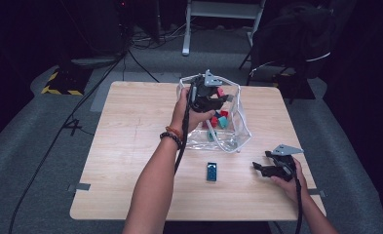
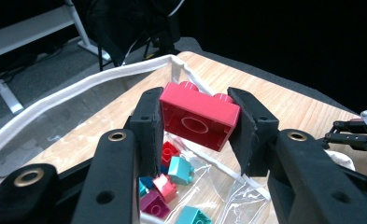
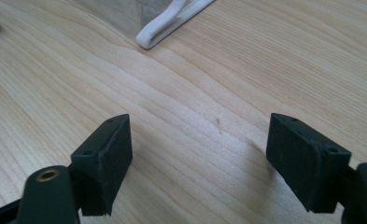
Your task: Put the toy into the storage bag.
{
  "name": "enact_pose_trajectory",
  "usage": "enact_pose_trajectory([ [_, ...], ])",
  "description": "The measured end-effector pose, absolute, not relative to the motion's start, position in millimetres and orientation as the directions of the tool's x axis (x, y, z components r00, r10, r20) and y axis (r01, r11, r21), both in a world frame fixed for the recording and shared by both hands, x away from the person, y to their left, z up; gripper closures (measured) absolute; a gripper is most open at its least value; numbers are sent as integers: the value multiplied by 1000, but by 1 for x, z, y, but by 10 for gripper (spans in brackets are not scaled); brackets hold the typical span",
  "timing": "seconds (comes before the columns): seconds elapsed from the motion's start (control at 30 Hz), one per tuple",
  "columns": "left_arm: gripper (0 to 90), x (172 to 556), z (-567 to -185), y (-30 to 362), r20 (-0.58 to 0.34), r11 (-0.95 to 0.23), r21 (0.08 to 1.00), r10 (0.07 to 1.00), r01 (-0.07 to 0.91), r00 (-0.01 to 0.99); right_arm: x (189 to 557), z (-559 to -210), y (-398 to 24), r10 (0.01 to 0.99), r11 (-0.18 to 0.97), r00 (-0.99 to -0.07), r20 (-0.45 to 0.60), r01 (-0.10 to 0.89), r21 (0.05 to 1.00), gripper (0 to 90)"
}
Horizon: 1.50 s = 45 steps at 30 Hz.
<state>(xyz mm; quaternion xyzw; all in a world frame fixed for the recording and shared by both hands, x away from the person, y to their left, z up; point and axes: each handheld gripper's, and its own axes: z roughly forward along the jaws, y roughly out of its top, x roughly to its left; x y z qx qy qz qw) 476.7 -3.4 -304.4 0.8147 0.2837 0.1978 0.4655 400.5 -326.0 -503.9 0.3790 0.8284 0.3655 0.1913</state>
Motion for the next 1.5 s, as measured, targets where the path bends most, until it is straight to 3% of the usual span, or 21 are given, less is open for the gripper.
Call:
enact_pose_trajectory([
  [0.3,534,480,-315,-11,30,-393,866,657,308,753,400,-504,-326,767,447,-640,-42,485,752,234],
  [0.67,515,461,-309,0,65,-400,875,657,274,751,400,-504,-326,765,447,-642,-40,487,750,234],
  [1.2,302,429,-308,46,98,-387,880,714,274,693,400,-504,-326,767,447,-641,-41,487,750,230],
  [1.5,285,416,-322,73,114,-401,871,725,282,680,400,-504,-326,768,446,-640,-39,489,750,230],
])
